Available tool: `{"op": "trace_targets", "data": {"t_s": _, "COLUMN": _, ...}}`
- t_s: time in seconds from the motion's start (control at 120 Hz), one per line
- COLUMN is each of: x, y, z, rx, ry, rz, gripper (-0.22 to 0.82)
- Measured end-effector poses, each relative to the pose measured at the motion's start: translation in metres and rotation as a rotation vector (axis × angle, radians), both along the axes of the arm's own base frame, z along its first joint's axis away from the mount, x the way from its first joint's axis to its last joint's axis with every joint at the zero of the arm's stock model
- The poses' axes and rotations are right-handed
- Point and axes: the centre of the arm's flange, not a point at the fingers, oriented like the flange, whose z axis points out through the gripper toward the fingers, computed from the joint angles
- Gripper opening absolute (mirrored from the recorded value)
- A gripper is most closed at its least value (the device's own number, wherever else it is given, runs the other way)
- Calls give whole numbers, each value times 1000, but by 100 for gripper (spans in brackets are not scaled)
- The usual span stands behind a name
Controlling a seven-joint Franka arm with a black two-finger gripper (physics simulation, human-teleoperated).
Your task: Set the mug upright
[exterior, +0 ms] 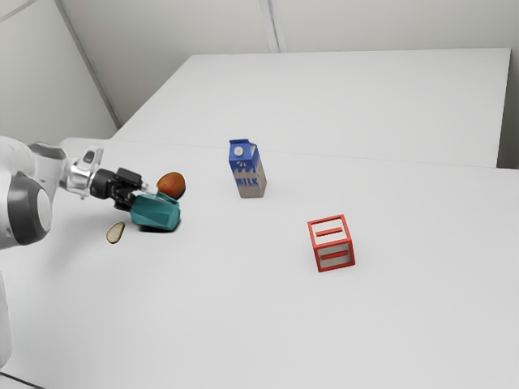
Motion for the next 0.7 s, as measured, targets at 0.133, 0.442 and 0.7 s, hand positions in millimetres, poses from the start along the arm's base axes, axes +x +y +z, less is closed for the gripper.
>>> {"op": "trace_targets", "data": {"t_s": 0.133, "x": -1, "y": 1, "z": 2, "rx": -8, "ry": -35, "rz": -7, "gripper": 8}}
{"op": "trace_targets", "data": {"t_s": 0.442, "x": -2, "y": -2, "z": 12, "rx": -23, "ry": -90, "rz": -41, "gripper": -13}}
{"op": "trace_targets", "data": {"t_s": 0.7, "x": 17, "y": -46, "z": 110, "rx": 102, "ry": -193, "rz": -173, "gripper": -17}}
